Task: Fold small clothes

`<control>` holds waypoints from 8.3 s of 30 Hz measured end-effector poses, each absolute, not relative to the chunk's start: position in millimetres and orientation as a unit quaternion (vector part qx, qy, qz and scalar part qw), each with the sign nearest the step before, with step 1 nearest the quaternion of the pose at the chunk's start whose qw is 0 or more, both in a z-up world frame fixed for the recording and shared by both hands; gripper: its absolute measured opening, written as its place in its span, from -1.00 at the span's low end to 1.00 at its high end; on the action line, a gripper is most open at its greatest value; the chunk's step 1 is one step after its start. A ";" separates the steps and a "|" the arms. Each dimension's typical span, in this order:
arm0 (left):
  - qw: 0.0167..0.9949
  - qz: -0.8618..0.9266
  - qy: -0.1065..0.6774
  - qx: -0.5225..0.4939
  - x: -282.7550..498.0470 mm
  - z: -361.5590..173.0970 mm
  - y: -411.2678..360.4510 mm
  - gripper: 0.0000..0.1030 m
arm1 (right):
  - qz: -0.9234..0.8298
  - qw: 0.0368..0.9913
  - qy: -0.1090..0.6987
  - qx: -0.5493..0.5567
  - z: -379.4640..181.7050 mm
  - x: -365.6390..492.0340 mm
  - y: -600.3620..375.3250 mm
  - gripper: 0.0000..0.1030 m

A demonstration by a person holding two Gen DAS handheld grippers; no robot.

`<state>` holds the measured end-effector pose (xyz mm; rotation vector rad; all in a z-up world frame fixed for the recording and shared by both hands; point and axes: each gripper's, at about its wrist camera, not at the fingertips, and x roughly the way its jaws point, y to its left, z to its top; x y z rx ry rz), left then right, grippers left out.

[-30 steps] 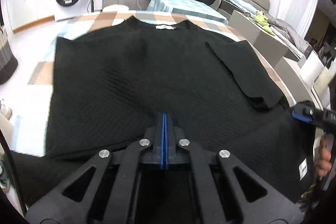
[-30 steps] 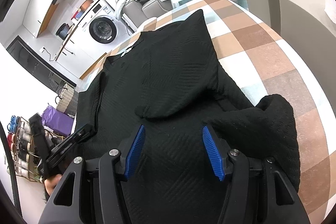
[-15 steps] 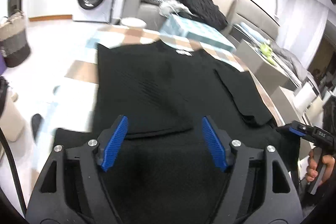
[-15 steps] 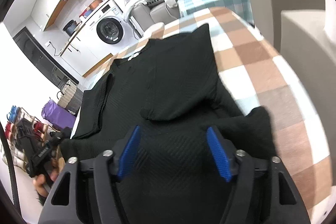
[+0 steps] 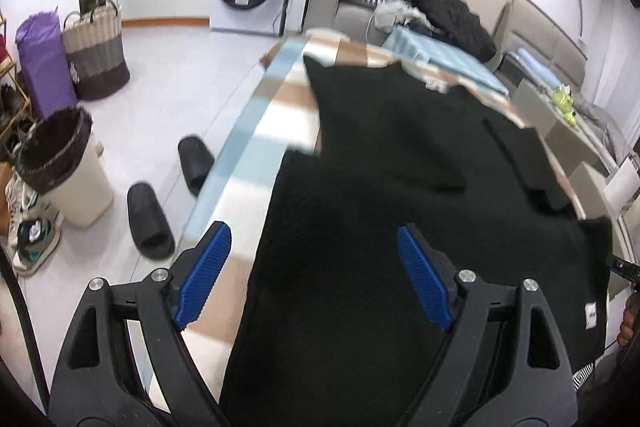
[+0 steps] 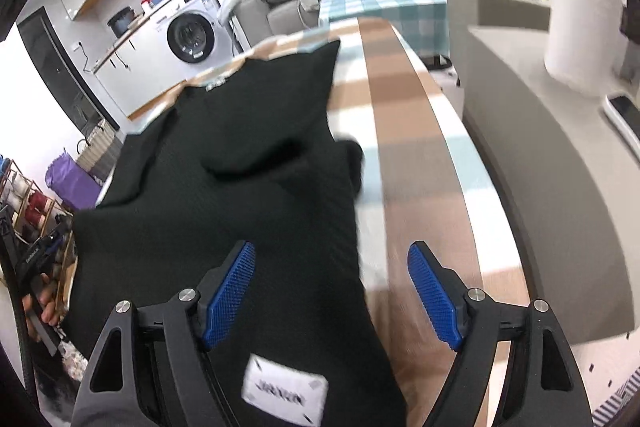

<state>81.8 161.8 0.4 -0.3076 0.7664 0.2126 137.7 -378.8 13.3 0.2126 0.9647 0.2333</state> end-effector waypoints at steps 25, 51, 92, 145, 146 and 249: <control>0.892 0.110 0.419 -0.128 45.8 -39.8 153.1 -0.90 | 0.139 0.880 0.454 0.035 -12.8 88.7 -372.9 -0.46; 0.905 0.128 0.350 -0.205 60.6 -5.5 180.2 -0.54 | 0.124 0.901 0.379 0.172 29.9 156.6 -399.5 -0.60; 0.887 0.104 0.395 -0.217 184.1 -50.1 188.7 0.02 | 0.108 0.874 0.443 0.170 -8.9 243.1 -369.2 0.20; 0.912 0.111 0.342 -0.196 174.5 -7.9 199.4 -0.88 | 0.100 0.915 0.353 0.168 39.8 222.9 -378.8 -0.95; 0.909 0.115 0.348 -0.197 178.7 -13.3 201.2 -0.81 | 0.093 0.911 0.366 0.167 33.3 228.9 -377.7 -0.95; 0.888 0.097 0.383 -0.236 177.6 -33.3 209.9 -0.17 | 0.110 0.861 0.429 0.249 -2.2 225.7 -392.0 -0.17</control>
